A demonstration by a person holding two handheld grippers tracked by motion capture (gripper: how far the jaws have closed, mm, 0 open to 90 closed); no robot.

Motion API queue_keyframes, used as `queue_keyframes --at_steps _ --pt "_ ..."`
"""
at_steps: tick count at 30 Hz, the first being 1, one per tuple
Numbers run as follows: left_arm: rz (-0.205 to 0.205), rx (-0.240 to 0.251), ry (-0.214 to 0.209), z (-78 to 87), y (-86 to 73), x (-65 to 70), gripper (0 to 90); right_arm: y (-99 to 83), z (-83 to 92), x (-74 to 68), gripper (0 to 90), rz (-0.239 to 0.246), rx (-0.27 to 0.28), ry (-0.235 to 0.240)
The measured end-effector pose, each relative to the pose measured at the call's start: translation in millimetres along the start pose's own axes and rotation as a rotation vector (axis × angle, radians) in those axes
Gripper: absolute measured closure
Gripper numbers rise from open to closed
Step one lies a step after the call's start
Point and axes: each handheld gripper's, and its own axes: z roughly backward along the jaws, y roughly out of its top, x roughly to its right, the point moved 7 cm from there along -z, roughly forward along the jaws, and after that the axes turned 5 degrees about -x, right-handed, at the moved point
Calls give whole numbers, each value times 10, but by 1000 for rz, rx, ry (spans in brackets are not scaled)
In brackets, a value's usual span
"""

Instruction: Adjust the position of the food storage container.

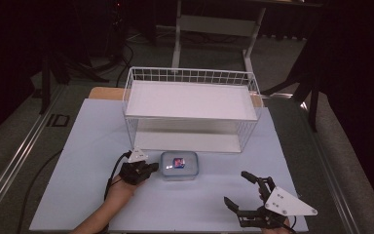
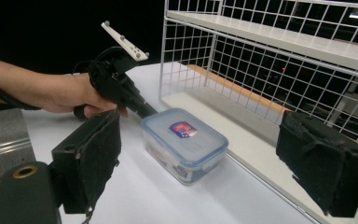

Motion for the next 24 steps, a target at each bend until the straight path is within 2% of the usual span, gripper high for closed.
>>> queue_keyframes --at_steps 6,12,16,20,24 --pt "2 -1 -2 -71 54 6 900 15 26 14 133 -31 38 -3" --pt "19 6 -15 -119 95 77 900 6 18 10 133 -25 30 1" --pt "-10 -16 -30 -165 94 172 900 4 10 10 133 -25 30 6" --pt "15 -6 -34 -187 128 181 900 -6 3 2 133 -28 29 12" --pt "11 -3 -31 -209 154 187 900 7 5 -16 133 -15 36 16"
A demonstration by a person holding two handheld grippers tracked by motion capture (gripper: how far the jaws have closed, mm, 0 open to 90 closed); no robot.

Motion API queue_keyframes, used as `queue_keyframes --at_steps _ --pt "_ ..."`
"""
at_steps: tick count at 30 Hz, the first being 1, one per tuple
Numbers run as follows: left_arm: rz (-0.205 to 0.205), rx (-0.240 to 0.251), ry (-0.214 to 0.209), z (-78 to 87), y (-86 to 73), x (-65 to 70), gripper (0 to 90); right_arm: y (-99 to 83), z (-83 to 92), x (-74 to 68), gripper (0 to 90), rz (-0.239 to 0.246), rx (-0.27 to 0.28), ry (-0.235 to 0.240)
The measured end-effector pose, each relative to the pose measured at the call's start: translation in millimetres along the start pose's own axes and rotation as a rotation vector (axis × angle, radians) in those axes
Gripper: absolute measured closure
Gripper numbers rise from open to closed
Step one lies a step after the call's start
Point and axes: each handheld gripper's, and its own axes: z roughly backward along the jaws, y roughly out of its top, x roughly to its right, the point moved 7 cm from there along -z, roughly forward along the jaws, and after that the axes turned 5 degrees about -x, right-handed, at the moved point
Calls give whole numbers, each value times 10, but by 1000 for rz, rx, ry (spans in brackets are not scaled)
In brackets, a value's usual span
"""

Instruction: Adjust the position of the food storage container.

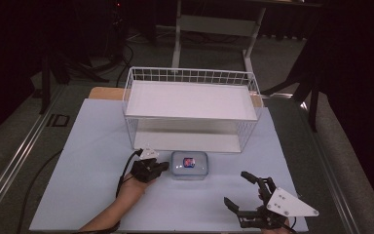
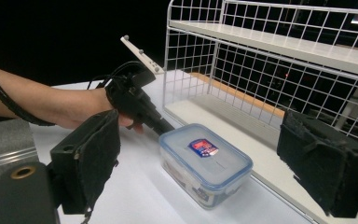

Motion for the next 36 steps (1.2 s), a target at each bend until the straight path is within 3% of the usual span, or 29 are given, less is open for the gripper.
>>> queue_keyframes --at_steps 9,13,14,18,19,20,21,24,27,28,30,32,36 --pt "14 5 -19 -58 11 67 900 -13 -16 -19 133 7 -8 8" --pt "-6 11 -13 -31 16 69 900 -24 -24 -19 133 6 -14 7" --pt "-12 38 -46 40 21 73 899 -28 -34 -28 133 15 -26 12" --pt "1 71 -82 146 28 66 810 -28 -41 -24 134 25 -31 -7" --pt "-6 90 -105 260 30 74 810 -32 -46 -23 134 16 -39 -9" --pt "-17 97 -123 315 31 93 694 -23 -45 -19 133 0 -38 -3" --pt "-25 104 -137 368 31 118 694 -23 -45 -19 133 0 -38 -3" --pt "-53 122 -171 533 21 217 456 -15 -36 -29 130 8 -48 -24" --pt "-61 99 -208 608 -14 285 85 11 -32 -43 131 -4 -48 -35" --pt "-47 99 -235 642 -24 297 29 16 -32 -40 131 0 -47 -47" --pt "-47 113 -228 690 -34 299 21 17 -38 -41 131 1 -58 -65" --pt "-73 129 -178 732 -30 293 15 8 -52 -41 132 -3 -67 -71" --pt "-78 171 -155 818 31 306 15 2 -92 -37 139 -8 -87 -53"
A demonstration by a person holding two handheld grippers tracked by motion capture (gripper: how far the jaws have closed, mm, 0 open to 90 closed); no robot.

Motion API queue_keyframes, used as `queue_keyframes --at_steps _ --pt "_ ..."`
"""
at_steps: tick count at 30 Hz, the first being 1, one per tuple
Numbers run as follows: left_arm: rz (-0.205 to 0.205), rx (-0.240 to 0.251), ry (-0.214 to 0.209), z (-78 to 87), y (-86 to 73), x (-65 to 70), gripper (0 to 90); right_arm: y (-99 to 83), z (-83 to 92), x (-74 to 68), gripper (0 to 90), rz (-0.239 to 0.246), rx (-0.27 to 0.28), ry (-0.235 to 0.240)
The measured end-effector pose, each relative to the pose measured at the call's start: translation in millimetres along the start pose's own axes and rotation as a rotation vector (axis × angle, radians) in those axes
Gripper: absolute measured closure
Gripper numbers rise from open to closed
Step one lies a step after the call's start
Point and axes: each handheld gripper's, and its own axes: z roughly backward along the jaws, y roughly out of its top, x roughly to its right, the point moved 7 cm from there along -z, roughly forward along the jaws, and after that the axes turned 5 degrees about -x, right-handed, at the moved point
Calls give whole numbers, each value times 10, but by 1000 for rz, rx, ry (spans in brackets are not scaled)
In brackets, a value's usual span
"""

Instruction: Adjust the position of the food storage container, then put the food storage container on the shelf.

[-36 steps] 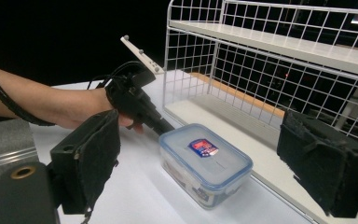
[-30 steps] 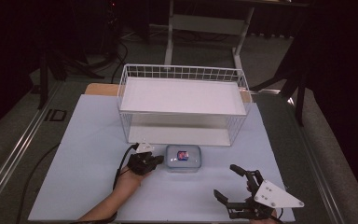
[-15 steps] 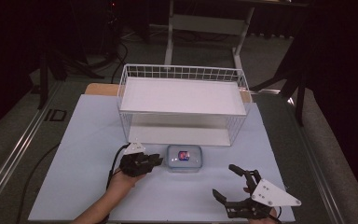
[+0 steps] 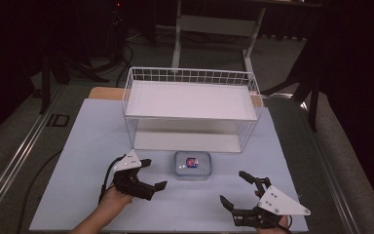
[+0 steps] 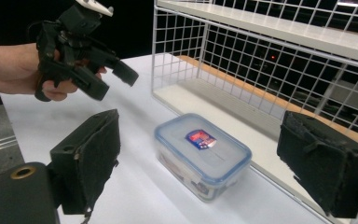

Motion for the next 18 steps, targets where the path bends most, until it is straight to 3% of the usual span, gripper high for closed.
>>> queue_keyframes --at_steps 2,4,5,6,9,13,16,18 --pt "-15 27 -3 36 69 46 15 38 0 -14 141 0 8 38" --pt "-14 33 7 46 100 58 15 63 -2 -12 141 -2 26 46" --pt "-9 55 -4 55 165 91 15 80 -5 -11 156 -19 43 55" --pt "-12 63 -10 49 196 103 15 76 -47 -15 165 -73 -3 117" --pt "-2 82 -22 22 271 131 15 48 -135 33 164 -69 -71 105" --pt "-1 44 -25 -26 320 117 16 62 -225 116 164 -48 -79 71" --pt "35 42 -29 -62 373 63 16 78 -294 199 146 -72 -97 55" --pt "27 34 -11 -94 401 43 16 79 -347 239 131 -97 -107 63"
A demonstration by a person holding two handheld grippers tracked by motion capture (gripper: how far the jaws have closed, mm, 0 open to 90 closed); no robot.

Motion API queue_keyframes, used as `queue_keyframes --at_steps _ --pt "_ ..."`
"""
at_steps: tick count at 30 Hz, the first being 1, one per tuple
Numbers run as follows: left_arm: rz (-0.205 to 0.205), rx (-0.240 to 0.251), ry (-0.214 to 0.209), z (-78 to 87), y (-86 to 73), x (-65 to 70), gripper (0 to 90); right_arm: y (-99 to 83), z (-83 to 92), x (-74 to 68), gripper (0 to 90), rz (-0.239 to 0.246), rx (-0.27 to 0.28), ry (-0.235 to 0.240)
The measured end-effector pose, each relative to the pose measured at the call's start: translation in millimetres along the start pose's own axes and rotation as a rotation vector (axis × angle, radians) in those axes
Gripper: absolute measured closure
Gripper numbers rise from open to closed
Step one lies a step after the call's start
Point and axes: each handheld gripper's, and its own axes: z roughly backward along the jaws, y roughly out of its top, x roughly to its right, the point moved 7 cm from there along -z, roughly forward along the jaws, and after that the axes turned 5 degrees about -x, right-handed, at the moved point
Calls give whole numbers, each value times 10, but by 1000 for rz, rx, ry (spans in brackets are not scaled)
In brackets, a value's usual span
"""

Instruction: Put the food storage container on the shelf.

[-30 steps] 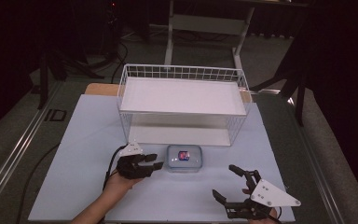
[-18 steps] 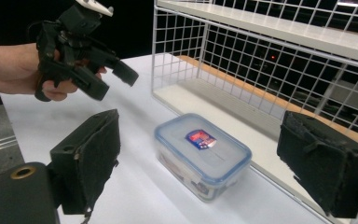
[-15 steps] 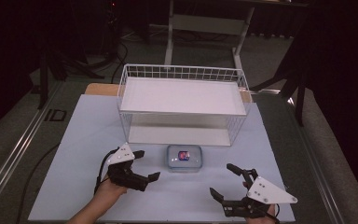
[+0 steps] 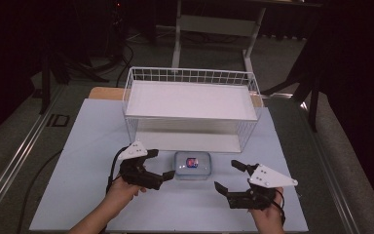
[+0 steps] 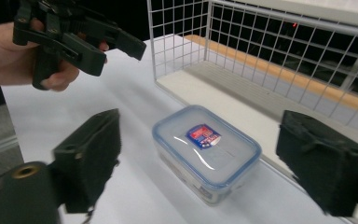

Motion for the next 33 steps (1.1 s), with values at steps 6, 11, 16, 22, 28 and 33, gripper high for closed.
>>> queue_keyframes --at_steps 6,11,16,22,28,33 --pt "63 -56 -26 -152 20 -50 16 -64 -239 127 121 -78 -94 8" --pt "135 -124 -57 -365 -45 -105 16 -161 -478 298 107 -238 -154 29" --pt "227 -162 -44 -549 -137 -182 40 -270 -668 443 126 -410 -185 64" --pt "376 -221 -77 -692 -254 -315 61 -396 -851 528 145 -543 -251 79" --pt "459 -248 -81 -770 -324 -400 106 -488 -1002 554 154 -620 -315 92" --pt "526 -246 -82 -821 -377 -446 153 -572 -1103 579 173 -722 -349 137"
